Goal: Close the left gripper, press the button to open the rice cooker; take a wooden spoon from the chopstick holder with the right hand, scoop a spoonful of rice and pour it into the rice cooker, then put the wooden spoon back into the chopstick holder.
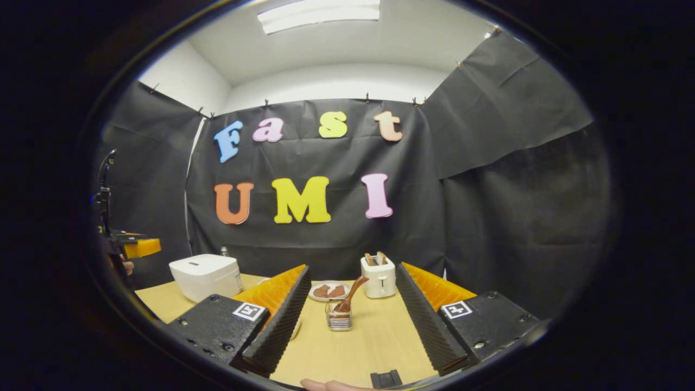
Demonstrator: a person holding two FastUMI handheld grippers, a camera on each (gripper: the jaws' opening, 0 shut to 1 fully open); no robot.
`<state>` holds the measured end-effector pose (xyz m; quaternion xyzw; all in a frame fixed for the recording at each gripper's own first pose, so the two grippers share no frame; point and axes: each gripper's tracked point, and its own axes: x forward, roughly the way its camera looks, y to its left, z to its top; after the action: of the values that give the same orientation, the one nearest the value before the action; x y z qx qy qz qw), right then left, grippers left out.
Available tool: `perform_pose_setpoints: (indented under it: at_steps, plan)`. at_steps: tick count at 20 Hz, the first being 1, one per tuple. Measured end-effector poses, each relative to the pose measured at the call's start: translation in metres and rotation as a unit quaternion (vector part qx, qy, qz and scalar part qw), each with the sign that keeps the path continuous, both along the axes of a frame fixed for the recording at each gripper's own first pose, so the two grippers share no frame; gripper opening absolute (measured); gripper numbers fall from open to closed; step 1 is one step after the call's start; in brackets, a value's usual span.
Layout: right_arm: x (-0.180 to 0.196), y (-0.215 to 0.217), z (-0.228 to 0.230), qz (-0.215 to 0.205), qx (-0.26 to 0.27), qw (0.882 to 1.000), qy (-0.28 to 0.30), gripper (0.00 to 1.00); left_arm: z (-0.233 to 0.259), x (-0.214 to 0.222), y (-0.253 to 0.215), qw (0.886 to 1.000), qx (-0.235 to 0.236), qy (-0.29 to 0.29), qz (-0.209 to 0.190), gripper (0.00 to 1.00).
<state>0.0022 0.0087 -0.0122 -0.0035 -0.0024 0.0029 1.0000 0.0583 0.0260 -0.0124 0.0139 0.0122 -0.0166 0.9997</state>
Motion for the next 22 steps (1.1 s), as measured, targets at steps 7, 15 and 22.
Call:
perform_pose_setpoints:
  at_steps: [7,15,22]
  plan:
    - [0.016,0.007,-0.019,0.011,-0.001,1.000,0.013,0.96,0.004,0.058,0.045,0.999,-0.005,-0.007,0.036,0.96]
    - [0.044,0.000,-0.048,0.016,-0.005,0.999,0.029,1.00,-0.046,0.145,0.090,0.995,-0.017,0.077,0.067,0.96]
    - [0.076,0.002,-0.085,0.020,0.002,0.998,0.058,0.96,-0.098,0.195,0.116,0.986,0.019,0.151,0.063,0.61]
